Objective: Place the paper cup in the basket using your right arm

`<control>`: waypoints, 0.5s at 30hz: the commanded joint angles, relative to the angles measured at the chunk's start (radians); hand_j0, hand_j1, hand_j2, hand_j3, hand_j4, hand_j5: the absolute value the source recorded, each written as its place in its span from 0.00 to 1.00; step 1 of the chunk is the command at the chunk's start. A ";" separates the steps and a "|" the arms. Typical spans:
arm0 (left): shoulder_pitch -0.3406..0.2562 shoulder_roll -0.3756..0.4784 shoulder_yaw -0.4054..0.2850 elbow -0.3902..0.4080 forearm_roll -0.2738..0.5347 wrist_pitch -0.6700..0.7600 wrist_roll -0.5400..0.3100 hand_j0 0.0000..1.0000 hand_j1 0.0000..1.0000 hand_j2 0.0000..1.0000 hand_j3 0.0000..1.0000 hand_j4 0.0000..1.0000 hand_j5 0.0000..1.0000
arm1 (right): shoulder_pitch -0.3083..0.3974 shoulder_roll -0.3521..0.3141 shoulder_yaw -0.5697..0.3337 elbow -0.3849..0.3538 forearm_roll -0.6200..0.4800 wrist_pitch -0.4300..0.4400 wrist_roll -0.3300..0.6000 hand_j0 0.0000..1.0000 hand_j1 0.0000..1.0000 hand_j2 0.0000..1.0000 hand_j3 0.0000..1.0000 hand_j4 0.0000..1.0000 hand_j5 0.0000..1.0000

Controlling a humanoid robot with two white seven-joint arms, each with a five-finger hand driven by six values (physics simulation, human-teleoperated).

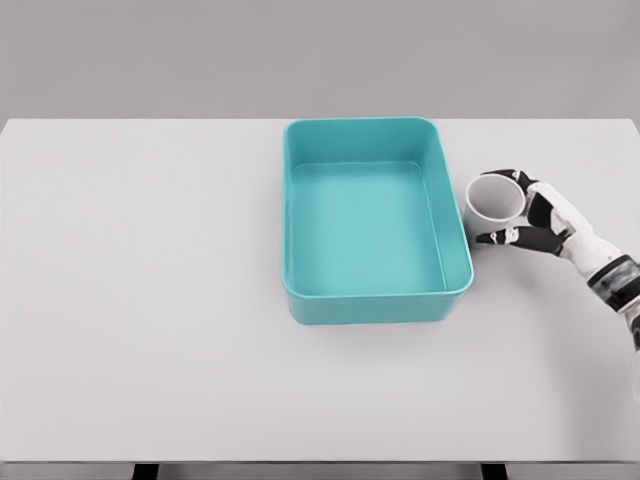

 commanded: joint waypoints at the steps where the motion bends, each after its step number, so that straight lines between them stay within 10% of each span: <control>1: 0.000 0.000 -0.001 0.000 0.000 0.000 0.000 1.00 1.00 1.00 1.00 1.00 1.00 | 0.000 -0.004 -0.002 -0.019 -0.007 0.000 0.000 0.54 0.54 0.54 0.54 0.54 0.54; 15: 0.000 0.000 0.000 0.000 0.000 0.000 0.000 1.00 1.00 1.00 1.00 1.00 1.00 | 0.012 -0.011 -0.077 -0.164 -0.005 -0.001 0.000 0.53 0.53 0.53 0.53 0.53 0.53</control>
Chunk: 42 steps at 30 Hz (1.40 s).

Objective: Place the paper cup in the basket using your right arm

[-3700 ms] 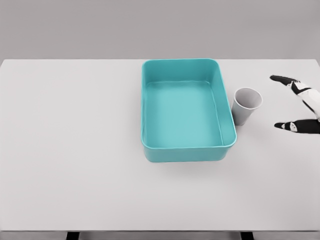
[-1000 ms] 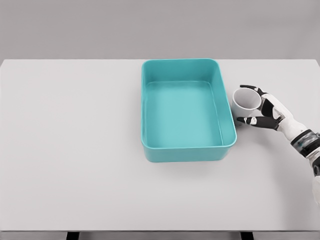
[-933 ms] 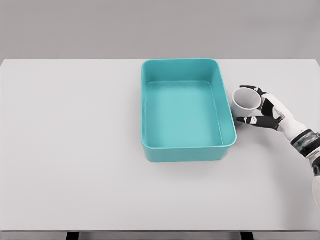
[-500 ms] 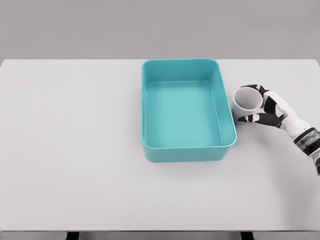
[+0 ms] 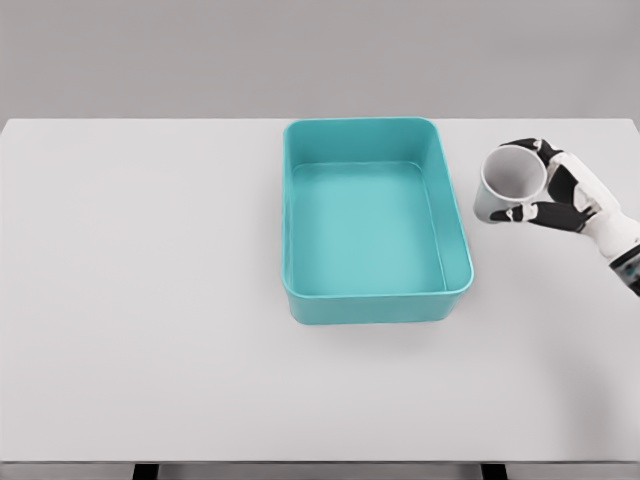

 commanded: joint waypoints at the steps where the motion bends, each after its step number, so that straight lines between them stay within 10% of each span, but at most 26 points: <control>1: 0.000 0.000 0.000 0.001 0.000 0.000 0.000 1.00 1.00 1.00 1.00 1.00 1.00 | -0.002 -0.001 -0.004 -0.032 -0.004 -0.002 0.000 0.53 0.53 0.53 0.53 0.53 0.53; 42: 0.000 0.000 0.000 0.001 0.000 0.000 0.000 1.00 1.00 1.00 1.00 1.00 1.00 | -0.232 0.008 0.293 -0.192 0.479 -0.156 0.000 0.54 0.54 0.54 0.54 0.54 0.54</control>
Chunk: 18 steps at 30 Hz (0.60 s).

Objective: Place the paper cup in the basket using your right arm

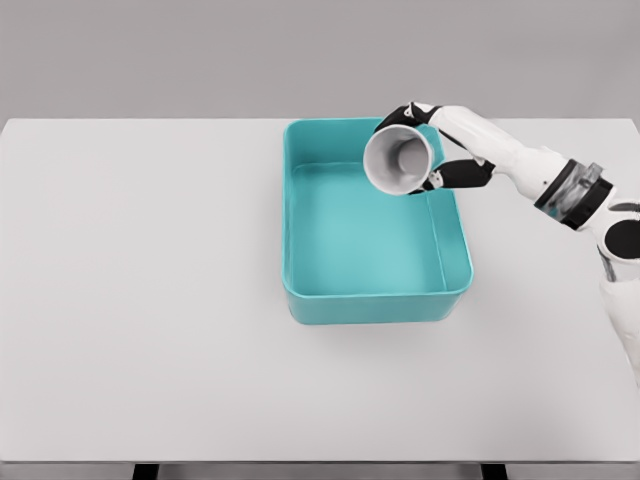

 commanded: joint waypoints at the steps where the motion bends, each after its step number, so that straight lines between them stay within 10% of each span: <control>1: 0.000 0.000 -0.001 0.000 0.000 0.000 0.000 1.00 1.00 1.00 1.00 1.00 1.00 | 0.000 -0.007 0.036 0.000 0.024 -0.001 0.000 0.54 0.54 0.54 0.54 0.54 0.54; 14: 0.000 0.000 0.000 0.000 0.000 0.000 0.000 1.00 1.00 1.00 1.00 1.00 1.00 | -0.052 -0.069 0.165 -0.022 0.165 -0.001 0.000 0.56 0.56 0.56 0.56 0.56 0.56; 18: 0.000 0.000 0.000 0.000 0.000 0.000 0.000 1.00 1.00 1.00 1.00 1.00 1.00 | -0.063 -0.065 0.188 -0.020 0.180 0.004 0.000 0.87 0.87 0.87 0.87 0.87 0.87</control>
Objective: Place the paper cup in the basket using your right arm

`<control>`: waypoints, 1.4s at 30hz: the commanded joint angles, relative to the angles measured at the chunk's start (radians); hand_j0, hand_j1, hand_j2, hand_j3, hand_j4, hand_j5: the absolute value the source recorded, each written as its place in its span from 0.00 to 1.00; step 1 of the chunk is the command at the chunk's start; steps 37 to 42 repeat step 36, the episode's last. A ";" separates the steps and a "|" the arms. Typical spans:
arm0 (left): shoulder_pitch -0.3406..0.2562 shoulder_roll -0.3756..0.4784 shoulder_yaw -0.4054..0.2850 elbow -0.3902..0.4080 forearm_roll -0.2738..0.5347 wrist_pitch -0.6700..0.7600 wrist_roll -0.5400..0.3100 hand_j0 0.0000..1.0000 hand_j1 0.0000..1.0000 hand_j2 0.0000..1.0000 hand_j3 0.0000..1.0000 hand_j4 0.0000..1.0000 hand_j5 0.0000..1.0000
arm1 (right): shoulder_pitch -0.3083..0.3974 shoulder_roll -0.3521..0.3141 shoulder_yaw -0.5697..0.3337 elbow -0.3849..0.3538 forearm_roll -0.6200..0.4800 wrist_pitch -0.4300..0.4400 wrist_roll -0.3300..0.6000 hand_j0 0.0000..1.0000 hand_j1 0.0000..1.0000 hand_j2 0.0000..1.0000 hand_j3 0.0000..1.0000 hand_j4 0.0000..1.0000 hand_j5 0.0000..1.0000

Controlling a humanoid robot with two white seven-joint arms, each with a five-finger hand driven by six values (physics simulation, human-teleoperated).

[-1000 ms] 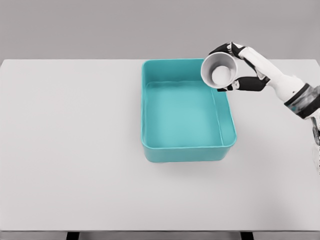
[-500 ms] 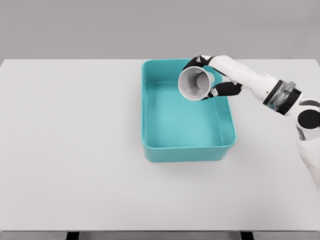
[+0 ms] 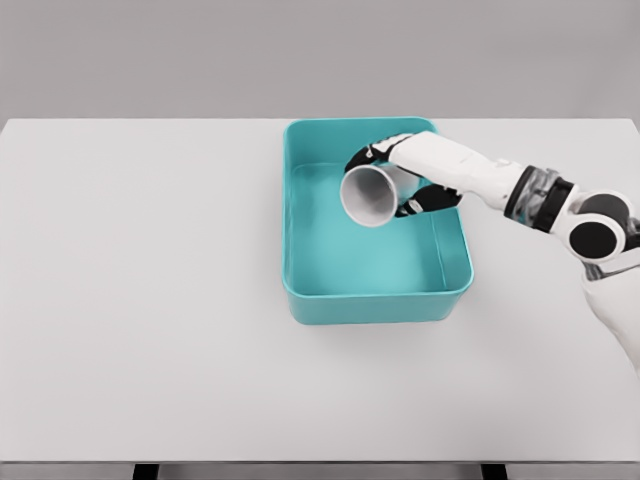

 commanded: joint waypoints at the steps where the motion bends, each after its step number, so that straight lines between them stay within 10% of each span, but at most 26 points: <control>1: 0.000 0.000 -0.001 0.000 0.000 0.000 0.000 1.00 1.00 1.00 1.00 1.00 1.00 | 0.000 -0.004 0.011 -0.002 0.005 0.003 0.000 0.87 0.87 0.87 0.87 0.87 0.87; 11: 0.000 0.000 -0.001 -0.001 0.000 0.000 0.000 1.00 1.00 1.00 1.00 1.00 1.00 | 0.000 -0.008 0.001 -0.042 -0.009 0.014 0.000 0.92 0.92 0.92 0.92 0.92 0.92; 18: 0.000 0.000 0.000 0.000 0.000 0.000 0.000 1.00 1.00 1.00 1.00 1.00 1.00 | 0.078 -0.079 -0.198 -0.062 -0.437 0.019 0.000 0.99 0.99 0.99 0.99 0.99 0.99; 24: 0.000 0.000 0.000 0.000 0.000 0.000 0.000 1.00 1.00 1.00 1.00 1.00 1.00 | 0.198 -0.148 -0.287 -0.077 -0.543 0.022 0.000 1.00 1.00 1.00 1.00 1.00 1.00; 42: 0.000 0.000 -0.003 0.000 -0.003 0.000 0.000 1.00 1.00 1.00 1.00 1.00 1.00 | 0.353 -0.132 -0.402 -0.088 -0.552 0.019 0.000 1.00 1.00 1.00 1.00 1.00 1.00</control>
